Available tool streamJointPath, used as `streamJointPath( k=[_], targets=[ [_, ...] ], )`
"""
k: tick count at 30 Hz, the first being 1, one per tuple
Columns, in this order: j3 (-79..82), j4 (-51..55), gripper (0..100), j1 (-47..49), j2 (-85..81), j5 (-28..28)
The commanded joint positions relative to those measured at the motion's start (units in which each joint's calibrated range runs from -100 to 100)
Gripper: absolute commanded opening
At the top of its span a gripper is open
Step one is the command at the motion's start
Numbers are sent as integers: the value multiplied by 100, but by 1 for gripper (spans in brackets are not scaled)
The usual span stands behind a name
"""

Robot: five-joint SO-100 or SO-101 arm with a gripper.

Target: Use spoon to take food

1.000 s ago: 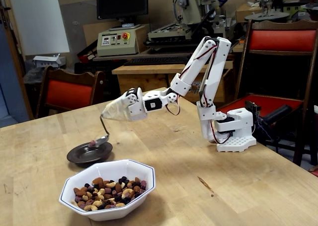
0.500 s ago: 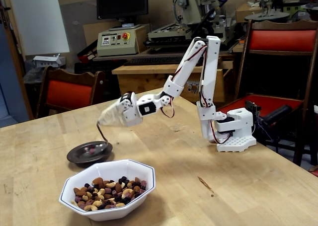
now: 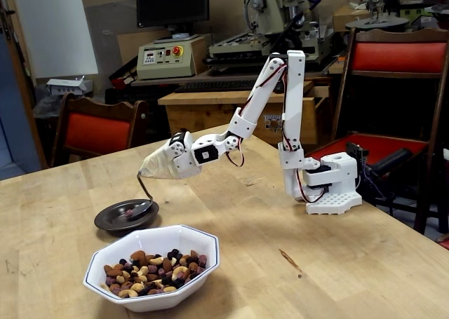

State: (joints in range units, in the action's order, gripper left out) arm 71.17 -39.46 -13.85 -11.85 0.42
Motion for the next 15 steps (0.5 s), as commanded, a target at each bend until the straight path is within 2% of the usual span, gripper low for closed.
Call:
streamJointPath(
  k=[1,6,15],
  targets=[
    [-214,-77,5,-30,-26,405],
    [-214,-77,5,-23,-26,713],
    [-214,-77,5,-8,-44,772]
  ],
)
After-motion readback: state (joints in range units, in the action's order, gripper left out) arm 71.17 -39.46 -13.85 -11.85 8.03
